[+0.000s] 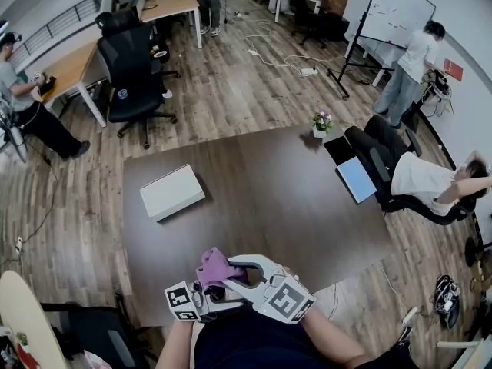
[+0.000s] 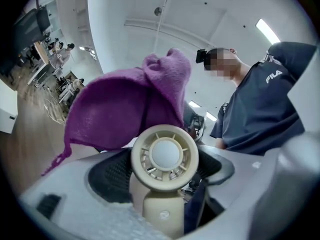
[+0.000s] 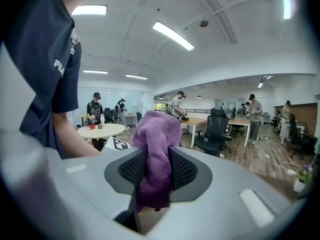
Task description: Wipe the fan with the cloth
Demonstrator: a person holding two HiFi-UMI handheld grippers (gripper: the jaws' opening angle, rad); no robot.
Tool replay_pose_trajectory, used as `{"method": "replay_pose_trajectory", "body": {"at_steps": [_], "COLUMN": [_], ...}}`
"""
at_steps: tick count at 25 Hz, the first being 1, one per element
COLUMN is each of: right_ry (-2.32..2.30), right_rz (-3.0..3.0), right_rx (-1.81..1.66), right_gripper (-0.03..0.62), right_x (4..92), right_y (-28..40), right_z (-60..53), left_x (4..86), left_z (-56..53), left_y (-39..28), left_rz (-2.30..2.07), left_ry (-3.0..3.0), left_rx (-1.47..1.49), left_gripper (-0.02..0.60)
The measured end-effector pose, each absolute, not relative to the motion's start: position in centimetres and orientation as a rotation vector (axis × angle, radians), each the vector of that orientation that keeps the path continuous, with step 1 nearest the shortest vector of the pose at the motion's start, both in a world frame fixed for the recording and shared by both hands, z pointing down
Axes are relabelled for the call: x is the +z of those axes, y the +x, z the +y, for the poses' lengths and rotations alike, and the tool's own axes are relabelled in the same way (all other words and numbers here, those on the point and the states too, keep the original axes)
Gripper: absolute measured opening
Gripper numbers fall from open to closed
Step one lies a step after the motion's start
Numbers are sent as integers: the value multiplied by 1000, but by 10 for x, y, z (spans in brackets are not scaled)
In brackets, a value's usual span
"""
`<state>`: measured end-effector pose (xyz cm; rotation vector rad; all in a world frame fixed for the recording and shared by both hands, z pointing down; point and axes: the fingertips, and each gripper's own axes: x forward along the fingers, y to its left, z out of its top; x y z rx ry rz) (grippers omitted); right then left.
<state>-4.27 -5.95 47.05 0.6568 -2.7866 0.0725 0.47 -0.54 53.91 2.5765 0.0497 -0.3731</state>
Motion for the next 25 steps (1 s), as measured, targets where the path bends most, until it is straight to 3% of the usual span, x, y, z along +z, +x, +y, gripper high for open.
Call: {"method": "replay_pose_trajectory", "body": {"at_steps": [11, 25], "right_ry": [836, 726], "right_rz": [-2710, -2789], "right_rx": [302, 169], "right_gripper": [127, 127], "right_x": [501, 482], "right_y": [-12, -23], "right_z": [-81, -58], "left_x": [536, 538], "left_z": [0, -28], "left_y": [6, -19], "left_rz": [92, -90], "left_ry": [2565, 2443], "left_rx": [-394, -563], "left_gripper": [374, 374]}}
